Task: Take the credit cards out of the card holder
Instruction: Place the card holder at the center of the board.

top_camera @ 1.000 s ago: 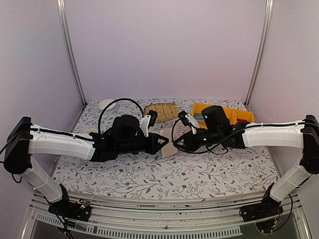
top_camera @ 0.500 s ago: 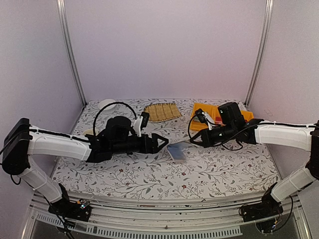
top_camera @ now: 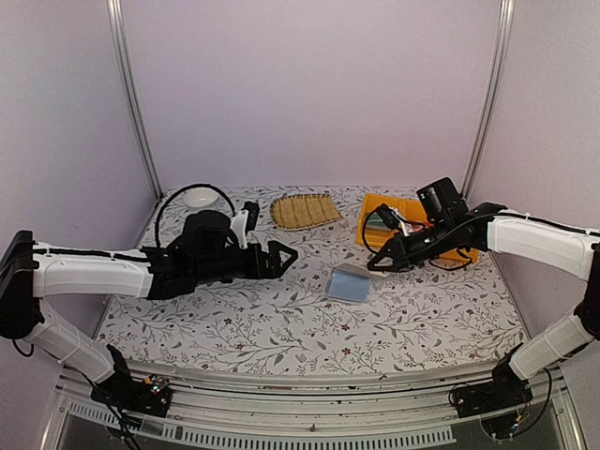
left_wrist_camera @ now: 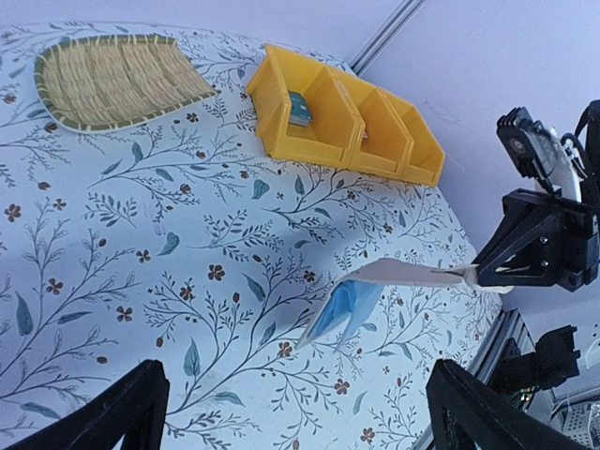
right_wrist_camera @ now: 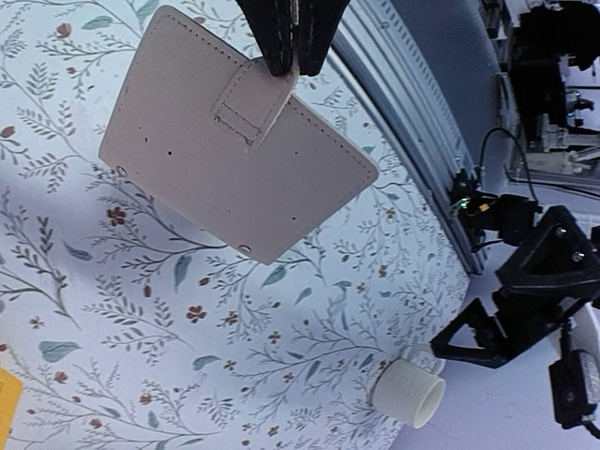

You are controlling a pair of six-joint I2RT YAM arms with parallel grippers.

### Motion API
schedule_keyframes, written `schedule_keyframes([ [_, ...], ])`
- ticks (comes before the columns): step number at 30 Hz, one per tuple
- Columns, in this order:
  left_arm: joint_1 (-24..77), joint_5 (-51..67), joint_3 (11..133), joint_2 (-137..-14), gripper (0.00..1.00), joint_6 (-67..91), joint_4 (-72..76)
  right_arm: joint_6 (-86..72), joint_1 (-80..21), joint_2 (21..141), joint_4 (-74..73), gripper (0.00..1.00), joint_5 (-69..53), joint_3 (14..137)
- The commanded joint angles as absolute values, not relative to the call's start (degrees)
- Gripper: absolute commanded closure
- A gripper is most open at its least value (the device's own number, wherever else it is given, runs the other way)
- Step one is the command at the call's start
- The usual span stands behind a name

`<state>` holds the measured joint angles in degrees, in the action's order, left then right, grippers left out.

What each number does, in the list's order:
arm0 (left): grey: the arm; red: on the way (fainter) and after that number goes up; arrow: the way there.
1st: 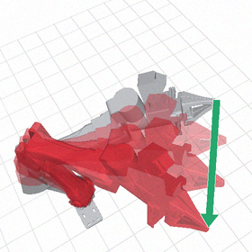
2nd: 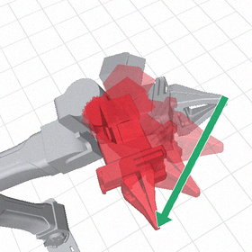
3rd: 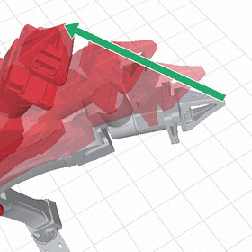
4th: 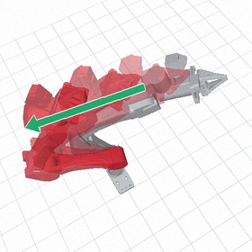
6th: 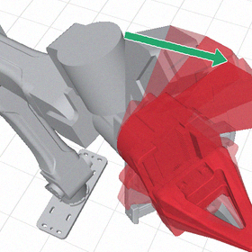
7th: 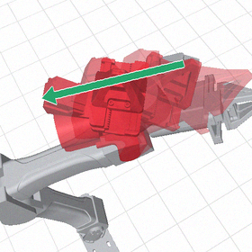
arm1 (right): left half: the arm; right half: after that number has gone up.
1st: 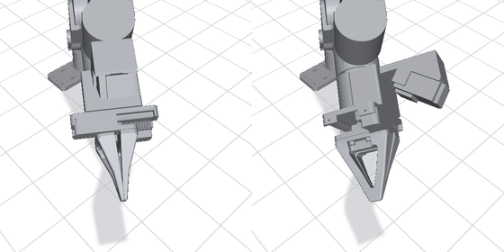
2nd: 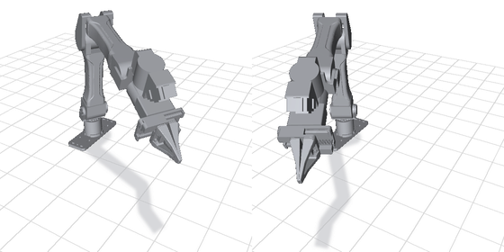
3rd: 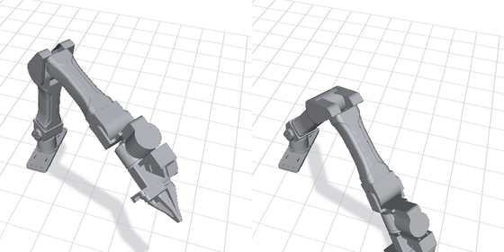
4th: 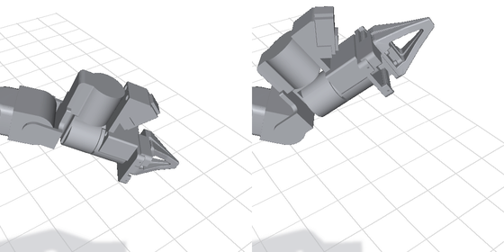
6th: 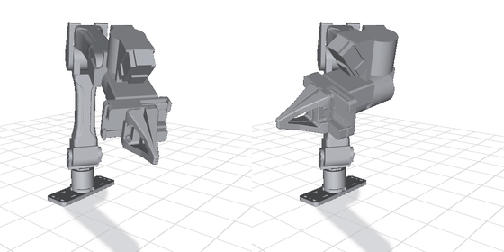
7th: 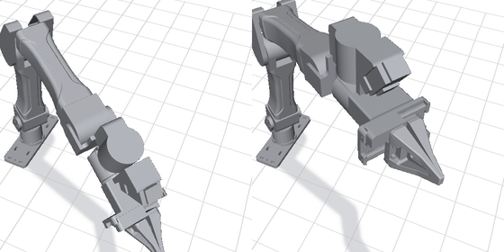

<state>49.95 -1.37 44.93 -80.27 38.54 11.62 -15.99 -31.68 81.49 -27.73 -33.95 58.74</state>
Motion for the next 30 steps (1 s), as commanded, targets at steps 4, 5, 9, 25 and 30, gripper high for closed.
schedule_keyframes([
  [4,49.28,0.70,45.21,-80.56,0.02,36.16,10.79,-33.80,-30.32,81.27,-6.83,0.98,-54.65,49.09],
  [5,49.23,1.09,45.32,-80.74,0.02,36.18,10.81,-38.47,-29.71,81.43,-2.93,0.98,-56.07,46.91],
  [9,49.30,2.54,45.79,-80.97,0.02,35.84,10.58,-53.76,-28.06,81.72,10.51,0.98,-56.27,39.85],
  [25,49.20,3.65,45.88,-80.69,0.02,34.37,10.02,-60.66,-9.51,81.14,18.48,0.98,-52.11,18.68],
  [30,49.15,3.19,45.45,-79.97,0.02,34.25,10.01,-51.62,-6.30,77.10,6.43,0.98,-46.81,20.35],
])
